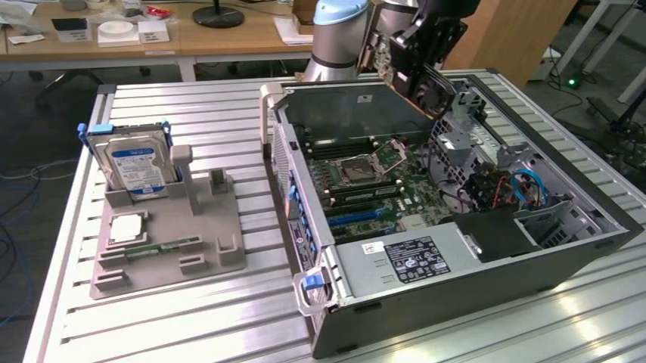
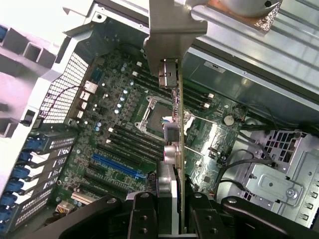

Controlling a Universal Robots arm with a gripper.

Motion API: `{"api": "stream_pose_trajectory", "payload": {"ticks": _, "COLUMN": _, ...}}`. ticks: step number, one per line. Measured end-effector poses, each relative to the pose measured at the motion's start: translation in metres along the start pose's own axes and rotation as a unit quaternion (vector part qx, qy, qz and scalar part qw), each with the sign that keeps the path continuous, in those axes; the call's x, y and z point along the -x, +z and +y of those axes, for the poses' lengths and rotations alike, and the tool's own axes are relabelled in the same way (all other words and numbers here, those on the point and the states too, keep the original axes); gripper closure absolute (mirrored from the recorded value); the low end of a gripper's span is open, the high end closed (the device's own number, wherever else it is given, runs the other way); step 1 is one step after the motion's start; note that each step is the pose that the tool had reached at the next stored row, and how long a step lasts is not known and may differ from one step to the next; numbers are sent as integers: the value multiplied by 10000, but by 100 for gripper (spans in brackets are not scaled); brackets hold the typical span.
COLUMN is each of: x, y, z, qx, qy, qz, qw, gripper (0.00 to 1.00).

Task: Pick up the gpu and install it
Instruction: 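Insert the gpu into the slot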

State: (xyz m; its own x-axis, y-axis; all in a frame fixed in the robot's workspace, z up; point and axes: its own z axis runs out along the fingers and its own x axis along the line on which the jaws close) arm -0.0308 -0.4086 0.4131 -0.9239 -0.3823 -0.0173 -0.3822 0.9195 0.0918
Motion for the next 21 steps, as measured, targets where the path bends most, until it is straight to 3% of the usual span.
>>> {"api": "stream_pose_trajectory", "payload": {"ticks": 5, "x": -1, "y": 10, "z": -1, "qx": 3, "qy": -300, "qz": 21, "qw": 9995, "gripper": 72}}
{"api": "stream_pose_trajectory", "payload": {"ticks": 10, "x": -1, "y": 12, "z": -2, "qx": 4, "qy": -617, "qz": 39, "qw": 9981, "gripper": 72}}
{"api": "stream_pose_trajectory", "payload": {"ticks": 21, "x": -4, "y": 12, "z": -9, "qx": 9, "qy": -1274, "qz": 82, "qw": 9918, "gripper": 72}}
